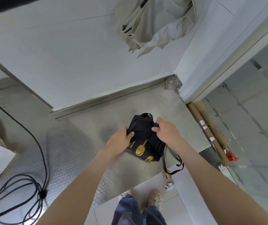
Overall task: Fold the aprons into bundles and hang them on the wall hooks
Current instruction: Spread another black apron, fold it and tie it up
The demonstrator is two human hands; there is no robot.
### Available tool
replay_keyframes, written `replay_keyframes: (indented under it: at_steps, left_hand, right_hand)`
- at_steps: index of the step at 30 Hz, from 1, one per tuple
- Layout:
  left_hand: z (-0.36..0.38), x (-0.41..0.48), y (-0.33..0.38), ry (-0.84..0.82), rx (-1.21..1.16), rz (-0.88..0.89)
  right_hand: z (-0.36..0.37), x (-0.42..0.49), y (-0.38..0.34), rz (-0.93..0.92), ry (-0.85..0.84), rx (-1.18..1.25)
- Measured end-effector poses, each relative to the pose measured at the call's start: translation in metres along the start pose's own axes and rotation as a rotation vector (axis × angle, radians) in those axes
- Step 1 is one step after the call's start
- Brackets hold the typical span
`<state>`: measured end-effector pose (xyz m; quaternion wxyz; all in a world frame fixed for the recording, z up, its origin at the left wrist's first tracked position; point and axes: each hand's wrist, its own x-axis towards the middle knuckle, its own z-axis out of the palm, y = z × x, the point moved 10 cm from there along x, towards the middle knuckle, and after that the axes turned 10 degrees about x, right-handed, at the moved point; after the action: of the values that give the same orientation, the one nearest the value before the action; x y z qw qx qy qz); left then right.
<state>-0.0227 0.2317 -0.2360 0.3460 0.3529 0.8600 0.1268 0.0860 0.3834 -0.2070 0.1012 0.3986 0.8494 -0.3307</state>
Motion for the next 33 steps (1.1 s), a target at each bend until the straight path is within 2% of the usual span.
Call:
replay_keyframes:
  at_steps: [5, 10, 13, 16, 18, 21, 23, 25, 29, 33]
  left_hand:
    - [-0.007, 0.003, -0.001, 0.083, 0.022, -0.072]
    - [-0.014, 0.003, 0.000, 0.149, 0.157, -0.129]
    - [-0.015, 0.001, -0.002, 0.176, 0.227, -0.158]
    - [-0.019, 0.002, -0.003, 0.152, 0.296, -0.140]
    - [-0.029, 0.007, -0.002, 0.170, 0.423, -0.109]
    - [-0.051, 0.008, 0.013, 0.349, 0.653, 0.012]
    - [-0.059, 0.001, 0.020, 0.480, 0.657, 0.044]
    - [-0.054, -0.008, 0.027, 0.536, 0.592, 0.094]
    - [-0.002, -0.022, 0.027, 0.364, 0.609, 0.237]
    - [0.020, -0.023, 0.007, 0.267, 0.652, 0.195]
  right_hand:
    - [0.005, 0.011, -0.005, 0.052, -0.032, 0.043]
    - [0.009, 0.019, -0.021, -0.065, -0.046, 0.028]
    - [0.012, 0.019, -0.016, 0.007, -0.140, 0.254]
    - [0.019, 0.015, -0.016, -0.015, -0.239, 0.223]
    - [0.017, 0.015, -0.018, -0.076, -0.195, 0.188]
    - [0.019, 0.011, -0.024, -0.124, -0.133, 0.207]
    - [0.020, 0.009, -0.023, -0.076, -0.078, 0.255]
    - [0.020, 0.010, -0.019, -0.005, -0.020, 0.332]
    - [0.026, 0.011, -0.019, 0.033, -0.018, 0.476]
    - [0.032, 0.014, -0.027, 0.000, -0.037, 0.425]
